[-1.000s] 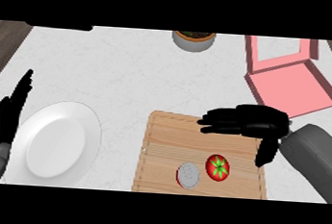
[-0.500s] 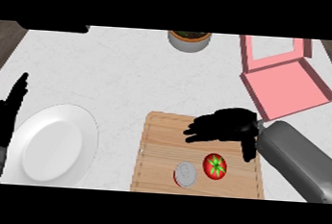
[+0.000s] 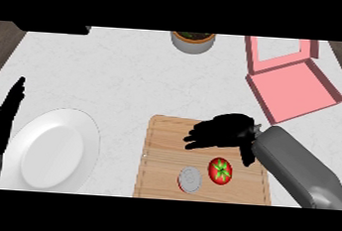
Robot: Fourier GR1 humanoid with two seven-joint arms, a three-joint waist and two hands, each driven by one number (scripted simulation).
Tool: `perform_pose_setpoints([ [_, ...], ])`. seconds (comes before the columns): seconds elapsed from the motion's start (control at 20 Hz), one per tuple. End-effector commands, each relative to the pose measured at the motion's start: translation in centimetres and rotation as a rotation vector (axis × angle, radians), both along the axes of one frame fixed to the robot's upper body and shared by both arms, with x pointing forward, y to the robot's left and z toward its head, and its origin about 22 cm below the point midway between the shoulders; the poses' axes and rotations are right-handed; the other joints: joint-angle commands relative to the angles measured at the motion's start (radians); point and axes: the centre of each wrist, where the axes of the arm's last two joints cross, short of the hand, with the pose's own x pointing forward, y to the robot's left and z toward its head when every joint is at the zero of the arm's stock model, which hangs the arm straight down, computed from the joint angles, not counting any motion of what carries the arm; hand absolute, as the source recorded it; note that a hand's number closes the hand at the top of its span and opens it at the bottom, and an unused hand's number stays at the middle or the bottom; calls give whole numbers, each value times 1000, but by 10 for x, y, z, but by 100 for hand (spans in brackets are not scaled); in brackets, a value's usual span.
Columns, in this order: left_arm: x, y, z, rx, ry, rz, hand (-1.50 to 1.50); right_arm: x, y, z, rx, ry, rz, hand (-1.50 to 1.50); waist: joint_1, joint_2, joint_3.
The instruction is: Pick the tomato from the cutting board and place it in the cardboard box
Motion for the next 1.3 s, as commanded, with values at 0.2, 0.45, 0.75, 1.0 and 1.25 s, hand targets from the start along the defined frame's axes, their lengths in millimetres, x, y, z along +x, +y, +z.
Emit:
perform_pose_setpoints([
  [0.2,5,-6,-1,-4,-19,-6,0,-2,-7,3,23,88,58,-150,-3,-1,0],
  [0.45,3,10,-11,4,7,20,0,-34,-15,5,48,135,128,-150,-18,-4,-1],
  [0.75,9,2,-9,4,13,10,0,-33,-7,25,2,102,126,-150,-11,-2,-1],
  [1.0,7,-5,-4,-1,5,14,0,-60,-7,-13,-73,49,70,-150,-6,-1,0],
  [1.25,-3,-8,3,3,-9,-3,0,-62,9,-41,-129,26,63,-150,2,-1,0],
])
